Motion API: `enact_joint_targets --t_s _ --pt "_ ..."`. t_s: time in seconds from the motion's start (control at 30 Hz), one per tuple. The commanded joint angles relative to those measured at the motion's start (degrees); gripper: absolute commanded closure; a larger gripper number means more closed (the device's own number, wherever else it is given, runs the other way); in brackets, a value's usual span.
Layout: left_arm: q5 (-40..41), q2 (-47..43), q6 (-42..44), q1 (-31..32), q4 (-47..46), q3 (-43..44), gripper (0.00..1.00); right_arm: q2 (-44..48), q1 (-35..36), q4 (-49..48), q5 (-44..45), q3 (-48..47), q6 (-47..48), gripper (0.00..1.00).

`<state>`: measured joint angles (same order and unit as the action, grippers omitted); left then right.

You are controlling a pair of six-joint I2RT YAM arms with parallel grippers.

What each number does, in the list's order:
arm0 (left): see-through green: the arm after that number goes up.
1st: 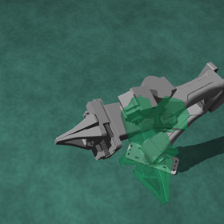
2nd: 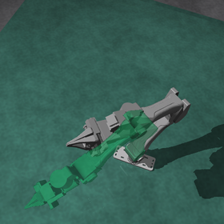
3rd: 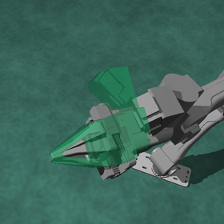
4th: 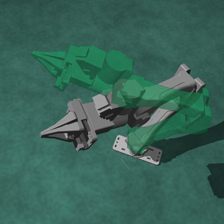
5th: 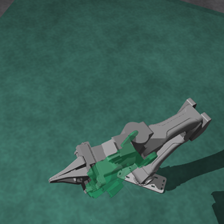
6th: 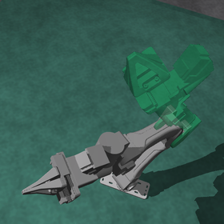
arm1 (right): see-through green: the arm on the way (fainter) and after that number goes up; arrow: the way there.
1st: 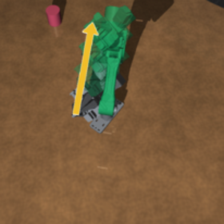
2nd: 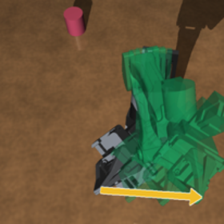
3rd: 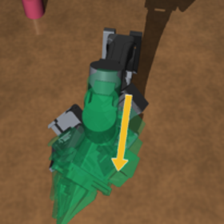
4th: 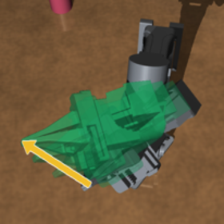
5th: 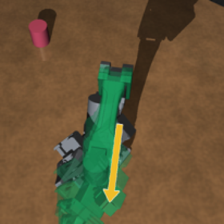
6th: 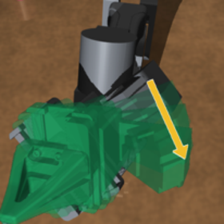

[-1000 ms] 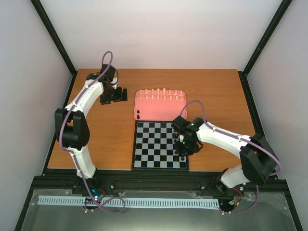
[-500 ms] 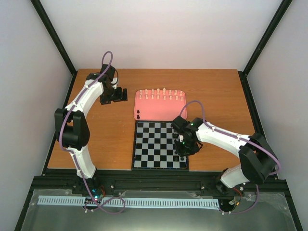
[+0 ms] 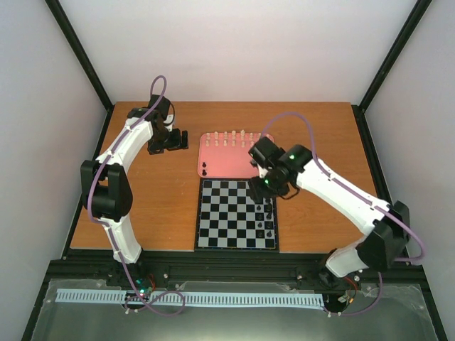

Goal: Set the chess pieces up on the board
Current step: Pick up the chess piece from the storage box.

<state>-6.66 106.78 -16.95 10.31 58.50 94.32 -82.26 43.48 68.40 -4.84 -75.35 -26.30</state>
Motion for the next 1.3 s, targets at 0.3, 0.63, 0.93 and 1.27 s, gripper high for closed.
enact_joint_targets --t_s 0.3,0.63,0.93,1.27 --pt "1.4 -1.4 -0.8 -0.1 0.5 1.3 0.0 -30.4 -5.0 -17.5 -3.8 -26.3 11.4 0.4" --pt "-0.5 -0.4 -2.0 -1.8 0.7 1.2 0.0 -53.6 -4.6 -19.8 -14.1 -49.1 14.0 0.46" --pt "-1.5 0.5 -2.0 -2.5 0.3 1.2 0.0 -62.3 -4.6 -18.4 -15.1 -58.0 15.1 0.47" --pt "-2.3 0.4 -2.3 -3.1 0.0 0.7 0.0 -66.4 -4.5 -17.9 -15.2 -58.8 15.7 0.53"
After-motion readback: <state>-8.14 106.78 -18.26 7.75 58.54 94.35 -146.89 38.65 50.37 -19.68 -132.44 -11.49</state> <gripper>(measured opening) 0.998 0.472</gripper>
